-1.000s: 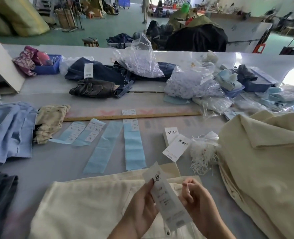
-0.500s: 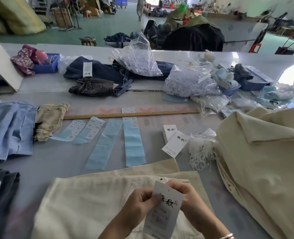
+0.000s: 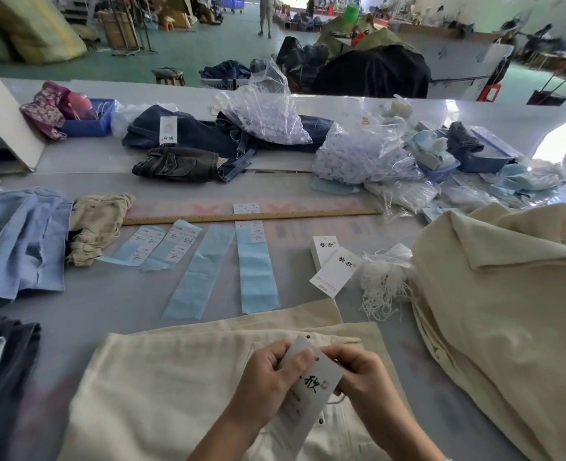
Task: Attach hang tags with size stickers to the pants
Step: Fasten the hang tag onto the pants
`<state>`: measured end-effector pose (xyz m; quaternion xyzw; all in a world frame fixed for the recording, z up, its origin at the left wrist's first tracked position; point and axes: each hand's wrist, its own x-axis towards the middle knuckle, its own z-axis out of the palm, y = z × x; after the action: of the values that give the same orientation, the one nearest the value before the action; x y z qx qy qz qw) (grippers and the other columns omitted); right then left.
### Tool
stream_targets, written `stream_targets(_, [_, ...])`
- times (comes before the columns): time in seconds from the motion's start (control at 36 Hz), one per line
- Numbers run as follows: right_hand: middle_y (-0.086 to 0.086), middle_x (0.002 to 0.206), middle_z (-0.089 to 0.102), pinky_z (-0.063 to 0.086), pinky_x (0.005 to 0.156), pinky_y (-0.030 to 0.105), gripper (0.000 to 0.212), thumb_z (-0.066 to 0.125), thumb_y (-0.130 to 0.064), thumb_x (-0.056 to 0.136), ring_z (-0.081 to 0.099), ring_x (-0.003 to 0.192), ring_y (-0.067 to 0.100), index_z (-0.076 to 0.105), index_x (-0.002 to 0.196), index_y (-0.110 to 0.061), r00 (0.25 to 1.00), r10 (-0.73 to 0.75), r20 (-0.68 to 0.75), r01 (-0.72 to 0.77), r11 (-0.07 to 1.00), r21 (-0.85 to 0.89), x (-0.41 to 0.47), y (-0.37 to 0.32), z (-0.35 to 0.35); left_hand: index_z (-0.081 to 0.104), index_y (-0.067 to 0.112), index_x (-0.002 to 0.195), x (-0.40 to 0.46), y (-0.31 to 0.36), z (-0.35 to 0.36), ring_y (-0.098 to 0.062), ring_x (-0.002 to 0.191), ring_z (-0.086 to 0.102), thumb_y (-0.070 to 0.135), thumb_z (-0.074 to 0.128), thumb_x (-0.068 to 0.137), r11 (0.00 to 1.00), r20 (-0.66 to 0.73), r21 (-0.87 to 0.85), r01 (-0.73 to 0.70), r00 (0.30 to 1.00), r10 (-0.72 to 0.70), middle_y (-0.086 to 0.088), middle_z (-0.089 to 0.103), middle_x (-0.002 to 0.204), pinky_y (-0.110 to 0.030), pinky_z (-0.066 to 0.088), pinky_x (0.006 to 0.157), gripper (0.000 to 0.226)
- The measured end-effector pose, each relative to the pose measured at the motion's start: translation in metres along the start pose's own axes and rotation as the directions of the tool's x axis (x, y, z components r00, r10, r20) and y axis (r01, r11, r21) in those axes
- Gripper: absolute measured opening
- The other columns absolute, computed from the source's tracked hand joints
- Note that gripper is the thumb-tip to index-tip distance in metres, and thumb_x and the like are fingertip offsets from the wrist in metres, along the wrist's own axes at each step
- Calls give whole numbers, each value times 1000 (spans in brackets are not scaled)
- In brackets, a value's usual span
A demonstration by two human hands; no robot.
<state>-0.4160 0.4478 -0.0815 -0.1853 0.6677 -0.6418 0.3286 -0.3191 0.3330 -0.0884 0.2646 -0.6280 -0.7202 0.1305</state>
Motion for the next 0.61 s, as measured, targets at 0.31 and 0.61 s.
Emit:
stream_targets(0.31, [3, 54, 60, 37, 47, 16, 32, 61, 11, 80, 44, 49, 8, 75, 71, -17, 997, -54, -49, 50, 996, -74, -8, 3, 2, 69, 5, 79, -4, 4, 2, -17, 63, 58, 39, 67, 71, 999, 0, -28, 17, 1000, -17, -8, 66, 68, -27, 44, 58, 35])
stream_targets(0.61, [17, 71, 63, 37, 43, 20, 24, 50, 3, 90, 42, 45, 11, 70, 102, -5, 987, 152, -47, -123, 916, 383, -13, -2, 1, 68, 5, 82, -3, -7, 2, -11, 64, 61, 47, 64, 75, 978, -44, 192, -76, 995, 86, -10, 68, 74, -31, 50, 61, 42])
